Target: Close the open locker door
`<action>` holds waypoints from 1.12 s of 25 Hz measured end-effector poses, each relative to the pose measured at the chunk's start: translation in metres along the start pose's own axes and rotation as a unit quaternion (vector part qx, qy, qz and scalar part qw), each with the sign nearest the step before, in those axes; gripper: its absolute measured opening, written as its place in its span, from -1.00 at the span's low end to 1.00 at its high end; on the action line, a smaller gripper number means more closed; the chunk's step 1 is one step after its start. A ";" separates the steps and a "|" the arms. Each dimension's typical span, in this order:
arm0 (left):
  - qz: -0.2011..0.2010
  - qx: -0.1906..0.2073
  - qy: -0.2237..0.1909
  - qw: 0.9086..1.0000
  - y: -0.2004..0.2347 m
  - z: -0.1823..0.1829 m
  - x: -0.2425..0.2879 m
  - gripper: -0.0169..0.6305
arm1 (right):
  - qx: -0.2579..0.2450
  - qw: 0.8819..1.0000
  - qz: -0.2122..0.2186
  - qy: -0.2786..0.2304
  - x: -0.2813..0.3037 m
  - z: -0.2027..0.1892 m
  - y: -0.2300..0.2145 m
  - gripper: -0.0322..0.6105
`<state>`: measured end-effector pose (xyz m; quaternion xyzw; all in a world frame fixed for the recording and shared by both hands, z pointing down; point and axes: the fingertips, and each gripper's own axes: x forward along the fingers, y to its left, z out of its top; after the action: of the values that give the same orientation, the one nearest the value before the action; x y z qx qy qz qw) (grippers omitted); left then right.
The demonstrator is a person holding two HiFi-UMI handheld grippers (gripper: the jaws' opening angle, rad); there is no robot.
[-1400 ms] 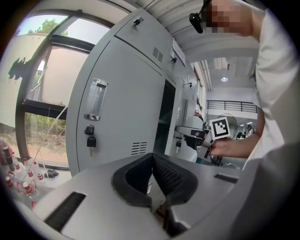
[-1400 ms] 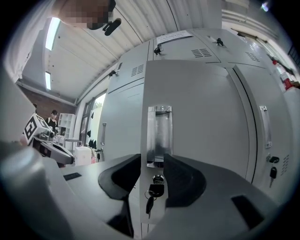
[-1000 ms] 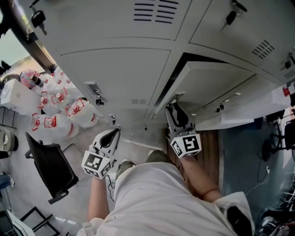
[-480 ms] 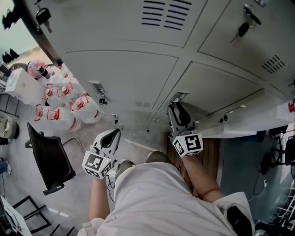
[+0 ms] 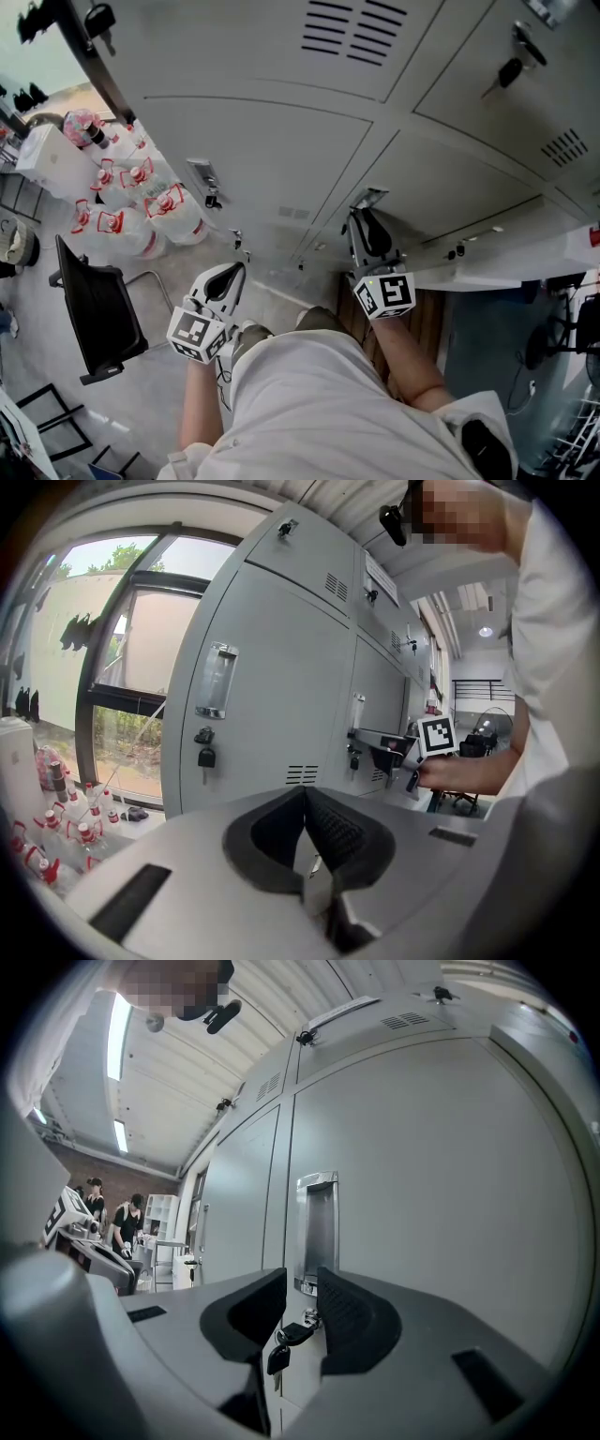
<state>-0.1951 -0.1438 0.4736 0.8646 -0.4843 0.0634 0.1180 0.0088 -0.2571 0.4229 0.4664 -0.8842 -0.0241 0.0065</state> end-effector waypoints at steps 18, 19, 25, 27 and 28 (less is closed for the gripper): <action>-0.063 0.011 0.007 0.998 -0.025 0.000 0.026 -0.94 | 0.017 1.000 0.011 0.022 -0.031 -0.012 0.018 -0.57; -0.069 0.012 0.007 0.998 -0.028 0.000 0.028 -0.94 | 0.019 0.999 0.011 0.023 -0.034 -0.013 0.019 -0.58; -0.108 0.019 0.009 0.994 -0.044 0.001 0.045 -0.94 | 0.007 0.999 0.011 0.045 -0.055 -0.025 0.026 -0.62; -0.122 0.021 0.011 0.992 -0.051 0.001 0.051 -0.94 | 0.001 0.999 0.007 0.052 -0.062 -0.028 0.028 -0.63; -0.129 0.022 0.012 0.991 -0.054 0.000 0.053 -0.94 | -0.001 0.999 0.005 0.055 -0.066 -0.030 0.029 -0.64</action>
<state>-0.1215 -0.1605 0.4778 0.9213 -0.3660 0.0692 0.1120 0.0236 -0.1876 0.4546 0.4629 -0.8847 0.0008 0.0551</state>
